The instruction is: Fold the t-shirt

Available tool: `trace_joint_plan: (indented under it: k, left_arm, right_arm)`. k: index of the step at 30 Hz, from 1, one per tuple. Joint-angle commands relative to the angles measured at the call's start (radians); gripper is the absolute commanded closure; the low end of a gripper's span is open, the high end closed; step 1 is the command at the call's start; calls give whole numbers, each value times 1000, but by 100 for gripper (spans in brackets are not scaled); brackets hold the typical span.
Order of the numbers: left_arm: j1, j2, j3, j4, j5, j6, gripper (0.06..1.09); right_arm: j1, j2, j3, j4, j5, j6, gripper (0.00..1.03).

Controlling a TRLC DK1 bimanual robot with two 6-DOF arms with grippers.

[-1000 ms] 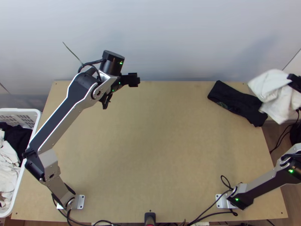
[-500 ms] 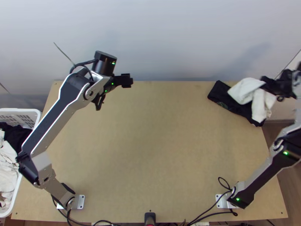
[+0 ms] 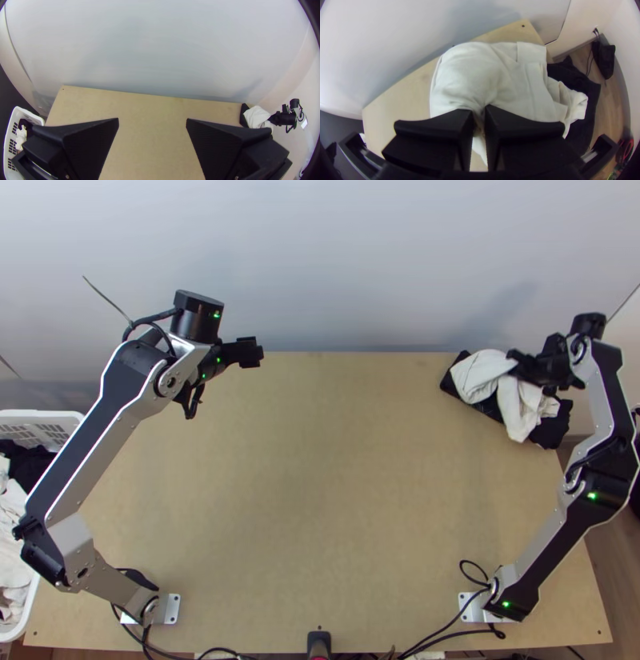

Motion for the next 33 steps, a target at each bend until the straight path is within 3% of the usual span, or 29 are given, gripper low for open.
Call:
trace_joint_plan:
  k: [1,3,4,8,11,15,22,33]
  left_arm:
    - [5,0,-9,15,9,2,10]
    - [1,6,-6,24,10,0,10]
    - [-2,9,-6,29,10,-1,10]
    - [-13,17,9,35,10,-1,10]
    - [-11,19,15,36,10,-3,10]
    - [-10,17,14,36,10,-3,10]
    - [-11,28,35,42,10,-3,10]
    - [-16,39,49,42,10,-3,10]
  right_arm:
    - [-17,-67,-237,5,35,-136,66]
    - [-40,-97,-270,14,52,-136,33]
    - [-53,-109,-270,13,51,-130,21]
    - [-115,-149,-199,-25,43,-120,4]
    - [-162,-169,-104,-101,8,-122,4]
    - [-178,-242,-139,-104,11,-177,4]
    - [-112,-386,-392,48,66,-314,4]
    - [-26,-291,-503,183,170,-400,4]
